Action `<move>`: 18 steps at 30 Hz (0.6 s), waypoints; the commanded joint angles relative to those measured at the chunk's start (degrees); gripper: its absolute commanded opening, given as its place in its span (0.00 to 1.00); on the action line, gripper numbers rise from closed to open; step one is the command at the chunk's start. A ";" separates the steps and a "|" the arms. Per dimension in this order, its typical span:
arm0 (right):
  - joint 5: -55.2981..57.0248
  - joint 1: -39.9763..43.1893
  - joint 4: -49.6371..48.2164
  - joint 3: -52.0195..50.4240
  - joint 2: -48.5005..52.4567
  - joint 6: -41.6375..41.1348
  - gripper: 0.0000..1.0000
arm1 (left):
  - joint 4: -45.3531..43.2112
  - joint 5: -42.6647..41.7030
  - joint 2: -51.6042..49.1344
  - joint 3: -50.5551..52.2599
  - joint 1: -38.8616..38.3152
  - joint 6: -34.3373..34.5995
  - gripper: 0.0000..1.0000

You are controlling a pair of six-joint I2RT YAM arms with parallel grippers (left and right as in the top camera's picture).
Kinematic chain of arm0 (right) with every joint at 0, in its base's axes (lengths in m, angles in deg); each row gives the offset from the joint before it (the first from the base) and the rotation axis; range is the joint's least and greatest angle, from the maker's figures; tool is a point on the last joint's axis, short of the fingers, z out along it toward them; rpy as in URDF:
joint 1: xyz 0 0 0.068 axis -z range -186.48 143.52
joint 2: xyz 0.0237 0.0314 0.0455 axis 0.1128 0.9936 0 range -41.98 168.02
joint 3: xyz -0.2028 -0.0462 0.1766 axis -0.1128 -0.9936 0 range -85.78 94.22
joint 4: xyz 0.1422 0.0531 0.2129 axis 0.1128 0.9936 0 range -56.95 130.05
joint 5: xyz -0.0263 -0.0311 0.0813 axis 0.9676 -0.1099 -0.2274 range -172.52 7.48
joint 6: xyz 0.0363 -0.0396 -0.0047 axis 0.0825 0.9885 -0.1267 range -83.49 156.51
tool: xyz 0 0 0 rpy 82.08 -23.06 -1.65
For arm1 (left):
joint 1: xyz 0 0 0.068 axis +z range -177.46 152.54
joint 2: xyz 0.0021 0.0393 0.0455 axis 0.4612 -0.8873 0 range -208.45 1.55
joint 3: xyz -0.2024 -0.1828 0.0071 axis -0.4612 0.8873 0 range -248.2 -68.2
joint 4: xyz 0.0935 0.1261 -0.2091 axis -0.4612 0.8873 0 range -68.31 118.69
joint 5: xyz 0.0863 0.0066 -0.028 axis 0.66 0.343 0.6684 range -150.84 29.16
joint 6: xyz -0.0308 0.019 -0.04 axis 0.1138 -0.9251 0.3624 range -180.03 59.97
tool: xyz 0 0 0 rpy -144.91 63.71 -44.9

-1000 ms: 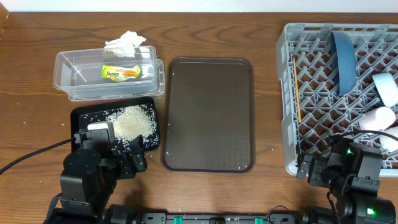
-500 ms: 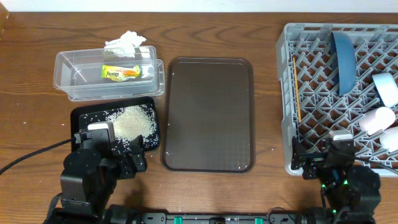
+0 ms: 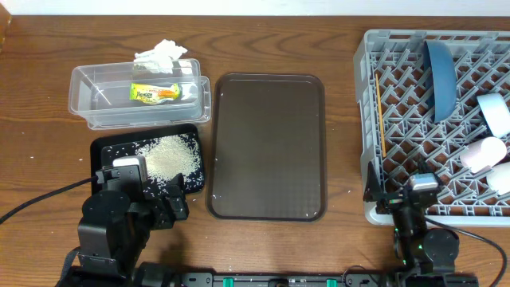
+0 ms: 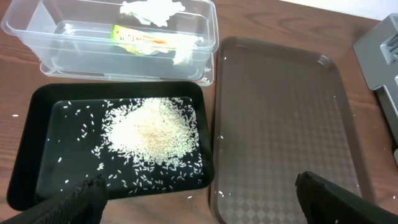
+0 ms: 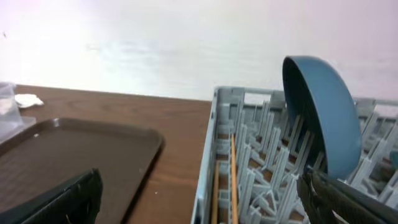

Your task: Sort waste into correct bins and load items into the dishwasher rack

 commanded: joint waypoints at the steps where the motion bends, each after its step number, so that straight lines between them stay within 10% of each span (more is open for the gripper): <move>1: 0.48 -0.48 -0.26 -0.85 -0.52 5.31 0.99 | -0.07 0.92 0.13 0.24 0.26 -0.74 0.99; 18: 0.59 -0.46 2.58 -0.83 -0.50 5.55 0.99 | -0.07 0.92 0.13 0.24 0.26 -0.72 0.99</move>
